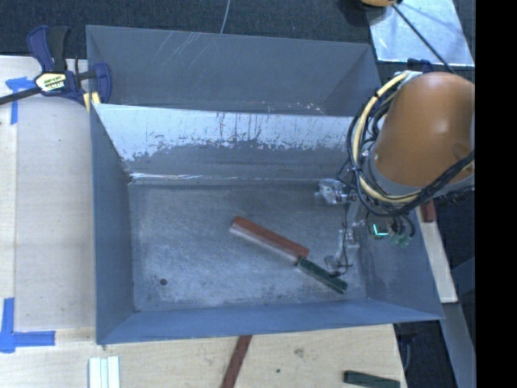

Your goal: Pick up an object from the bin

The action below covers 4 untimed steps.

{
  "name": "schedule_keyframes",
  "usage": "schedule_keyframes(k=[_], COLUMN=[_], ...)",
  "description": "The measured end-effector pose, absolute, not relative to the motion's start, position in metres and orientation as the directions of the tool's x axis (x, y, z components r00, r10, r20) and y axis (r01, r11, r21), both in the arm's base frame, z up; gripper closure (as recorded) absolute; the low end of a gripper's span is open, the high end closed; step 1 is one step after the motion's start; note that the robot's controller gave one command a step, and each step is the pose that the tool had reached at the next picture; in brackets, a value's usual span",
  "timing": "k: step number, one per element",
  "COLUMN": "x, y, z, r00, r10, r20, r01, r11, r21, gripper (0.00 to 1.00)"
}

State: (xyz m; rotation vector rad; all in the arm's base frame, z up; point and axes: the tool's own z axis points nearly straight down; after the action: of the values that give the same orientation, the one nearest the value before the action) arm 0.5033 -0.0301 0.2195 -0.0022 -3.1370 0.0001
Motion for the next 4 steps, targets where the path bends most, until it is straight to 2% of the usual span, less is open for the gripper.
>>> schedule_keyframes(k=[1,2,3,4], x=[0.505,0.510,0.502,0.506], y=[-0.030,-0.026,-0.016,0.025], z=[0.223,0.163,0.097,0.071], r00=[-1.000,-0.999,-0.975,-0.995], r10=[0.000,0.052,0.221,0.100], r20=[-0.003,-0.009,-0.006,-0.008], r01=[0.000,0.052,0.221,0.100], r11=[1.000,0.999,0.975,0.995], r21=[0.000,0.000,0.001,0.001], gripper=[0.00,0.00,0.00,1.00])
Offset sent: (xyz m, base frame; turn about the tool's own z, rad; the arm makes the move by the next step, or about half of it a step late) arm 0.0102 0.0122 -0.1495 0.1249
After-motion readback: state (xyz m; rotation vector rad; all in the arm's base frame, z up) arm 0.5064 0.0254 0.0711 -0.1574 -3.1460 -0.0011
